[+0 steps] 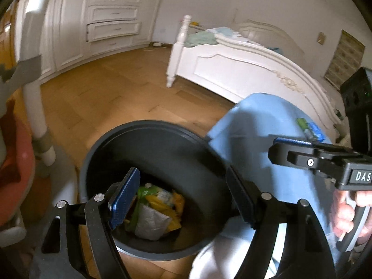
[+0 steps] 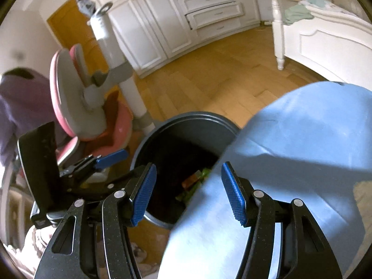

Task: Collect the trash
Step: 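Grasp the green gum pack with the left gripper while the right grasps the blue packet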

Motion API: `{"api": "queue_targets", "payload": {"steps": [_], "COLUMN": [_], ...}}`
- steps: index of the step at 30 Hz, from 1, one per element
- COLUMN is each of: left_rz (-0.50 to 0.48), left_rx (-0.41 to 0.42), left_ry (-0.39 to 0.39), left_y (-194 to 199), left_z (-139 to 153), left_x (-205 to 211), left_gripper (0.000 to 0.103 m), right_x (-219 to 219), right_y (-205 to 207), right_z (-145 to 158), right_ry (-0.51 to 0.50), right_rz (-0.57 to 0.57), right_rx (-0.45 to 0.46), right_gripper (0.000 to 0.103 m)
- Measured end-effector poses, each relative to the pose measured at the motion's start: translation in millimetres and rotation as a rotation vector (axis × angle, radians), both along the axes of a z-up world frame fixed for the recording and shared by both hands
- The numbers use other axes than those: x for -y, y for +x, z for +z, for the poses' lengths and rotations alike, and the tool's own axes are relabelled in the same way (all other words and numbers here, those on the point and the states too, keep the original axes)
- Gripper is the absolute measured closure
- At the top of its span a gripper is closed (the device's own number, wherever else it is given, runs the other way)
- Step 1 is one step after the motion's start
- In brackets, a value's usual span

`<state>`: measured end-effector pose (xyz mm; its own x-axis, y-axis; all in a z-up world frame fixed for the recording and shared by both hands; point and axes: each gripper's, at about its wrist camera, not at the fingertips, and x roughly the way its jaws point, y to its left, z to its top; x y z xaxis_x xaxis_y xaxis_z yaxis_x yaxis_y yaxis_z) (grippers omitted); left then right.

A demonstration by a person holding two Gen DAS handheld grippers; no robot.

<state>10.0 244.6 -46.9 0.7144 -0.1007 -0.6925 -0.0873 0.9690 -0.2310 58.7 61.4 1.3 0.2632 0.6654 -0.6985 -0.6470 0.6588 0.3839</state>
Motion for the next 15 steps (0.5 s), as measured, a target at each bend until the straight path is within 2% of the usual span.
{"api": "queue_targets", "payload": {"steps": [6, 15], "left_rz": [-0.080, -0.219], "left_rx": [0.023, 0.009], "left_ry": [-0.014, -0.011], "left_y": [15, 50], "left_z": [21, 33], "left_x": [40, 120], "left_gripper": [0.027, 0.027], "right_x": [62, 183], "right_y": [1, 12], "right_z": [12, 9], "right_ry": [0.063, 0.080], "right_rz": [-0.089, -0.284], "right_rx": [-0.003, 0.027], "right_gripper": [0.031, 0.031]}}
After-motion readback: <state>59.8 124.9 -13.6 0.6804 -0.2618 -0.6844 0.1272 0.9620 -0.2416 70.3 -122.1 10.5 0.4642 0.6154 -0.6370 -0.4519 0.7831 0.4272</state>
